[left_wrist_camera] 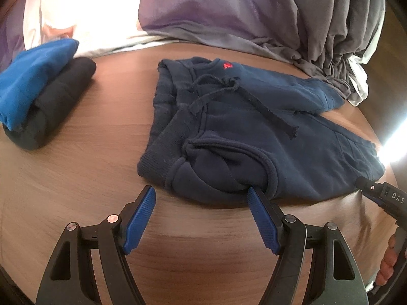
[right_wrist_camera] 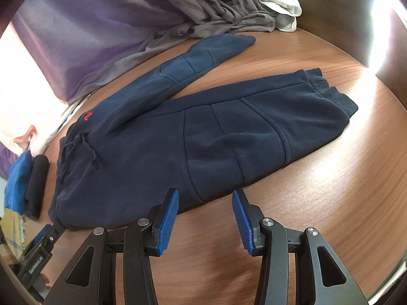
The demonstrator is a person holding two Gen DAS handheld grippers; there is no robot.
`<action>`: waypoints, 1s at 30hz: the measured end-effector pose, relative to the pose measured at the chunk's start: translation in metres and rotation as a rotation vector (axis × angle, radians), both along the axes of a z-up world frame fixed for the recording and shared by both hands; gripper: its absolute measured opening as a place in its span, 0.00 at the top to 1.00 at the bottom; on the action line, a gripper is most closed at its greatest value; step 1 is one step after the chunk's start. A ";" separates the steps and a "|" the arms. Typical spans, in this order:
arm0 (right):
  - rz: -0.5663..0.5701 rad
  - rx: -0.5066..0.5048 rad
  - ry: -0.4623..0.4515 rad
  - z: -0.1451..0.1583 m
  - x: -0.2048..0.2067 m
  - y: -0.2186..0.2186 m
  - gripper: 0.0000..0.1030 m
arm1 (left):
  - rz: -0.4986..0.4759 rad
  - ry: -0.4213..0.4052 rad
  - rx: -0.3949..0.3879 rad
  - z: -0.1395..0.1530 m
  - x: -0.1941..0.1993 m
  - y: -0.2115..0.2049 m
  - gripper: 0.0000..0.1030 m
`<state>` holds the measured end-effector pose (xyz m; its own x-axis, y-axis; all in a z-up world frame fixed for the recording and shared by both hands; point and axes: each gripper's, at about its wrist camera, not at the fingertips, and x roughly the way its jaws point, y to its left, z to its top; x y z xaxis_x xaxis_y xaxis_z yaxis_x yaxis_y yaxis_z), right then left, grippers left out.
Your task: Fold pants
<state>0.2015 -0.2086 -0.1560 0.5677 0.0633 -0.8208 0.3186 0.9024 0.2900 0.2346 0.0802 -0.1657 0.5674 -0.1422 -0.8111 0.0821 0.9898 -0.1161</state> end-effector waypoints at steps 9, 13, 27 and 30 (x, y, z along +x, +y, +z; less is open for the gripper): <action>-0.007 0.003 -0.030 -0.003 0.007 0.002 0.57 | 0.033 0.009 -0.060 0.000 0.009 0.002 0.31; -0.025 0.025 -0.042 -0.003 0.013 -0.002 0.57 | 0.037 0.015 -0.079 -0.003 0.015 0.001 0.31; -0.008 -0.051 -0.064 0.010 0.019 0.006 0.89 | 0.046 0.006 -0.127 0.003 0.017 0.004 0.74; -0.014 -0.066 -0.102 0.027 0.015 0.007 0.90 | 0.037 -0.032 -0.101 0.017 0.014 0.001 0.75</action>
